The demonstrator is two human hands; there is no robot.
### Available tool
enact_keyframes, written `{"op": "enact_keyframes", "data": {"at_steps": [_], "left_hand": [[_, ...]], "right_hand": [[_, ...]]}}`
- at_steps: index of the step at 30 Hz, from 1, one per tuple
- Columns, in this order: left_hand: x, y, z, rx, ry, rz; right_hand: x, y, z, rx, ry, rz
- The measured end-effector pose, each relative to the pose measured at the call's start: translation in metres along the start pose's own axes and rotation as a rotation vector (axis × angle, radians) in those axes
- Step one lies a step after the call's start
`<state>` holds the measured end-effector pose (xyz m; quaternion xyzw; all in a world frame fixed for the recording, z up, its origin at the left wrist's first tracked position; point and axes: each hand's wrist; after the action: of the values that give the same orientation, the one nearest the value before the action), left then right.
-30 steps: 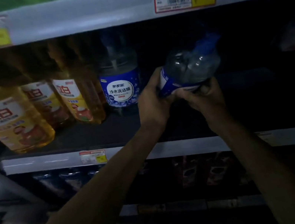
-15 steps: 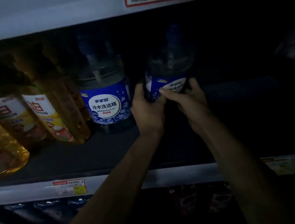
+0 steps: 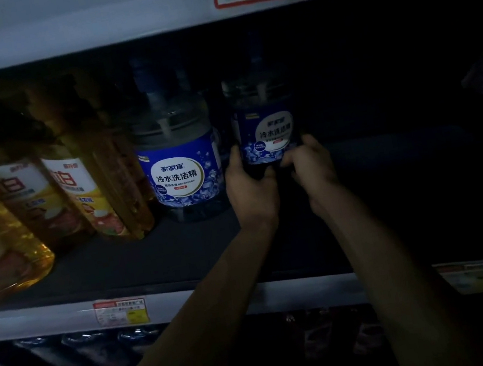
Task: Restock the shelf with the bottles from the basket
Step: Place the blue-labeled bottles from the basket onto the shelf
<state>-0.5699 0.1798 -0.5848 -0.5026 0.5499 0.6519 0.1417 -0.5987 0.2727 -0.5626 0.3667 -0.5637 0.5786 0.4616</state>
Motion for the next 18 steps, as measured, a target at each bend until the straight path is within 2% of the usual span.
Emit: {"op": "enact_keyframes", "data": {"at_steps": [8,12,18], "left_hand": [[-0.011,-0.001,-0.009,0.040,-0.035,-0.123],[-0.027,-0.009,-0.026,0.095,-0.042,-0.216],[-0.046,-0.029,-0.058,0.233,0.013,-0.188]], "right_hand": [[-0.007,0.000,-0.003,0.014,0.017,0.018],[-0.014,-0.016,-0.011,-0.076,0.012,-0.008],[-0.016,-0.060,-0.022,-0.136,-0.242,-0.074]]}}
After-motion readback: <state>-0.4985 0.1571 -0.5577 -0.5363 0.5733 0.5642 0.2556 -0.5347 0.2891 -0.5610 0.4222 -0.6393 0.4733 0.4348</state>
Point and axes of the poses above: each hand's wrist, its own y-axis towards the middle knuckle, its own z-axis out of the palm, x = y × z, and after that the axes turned 15 degrees about z, right-handed
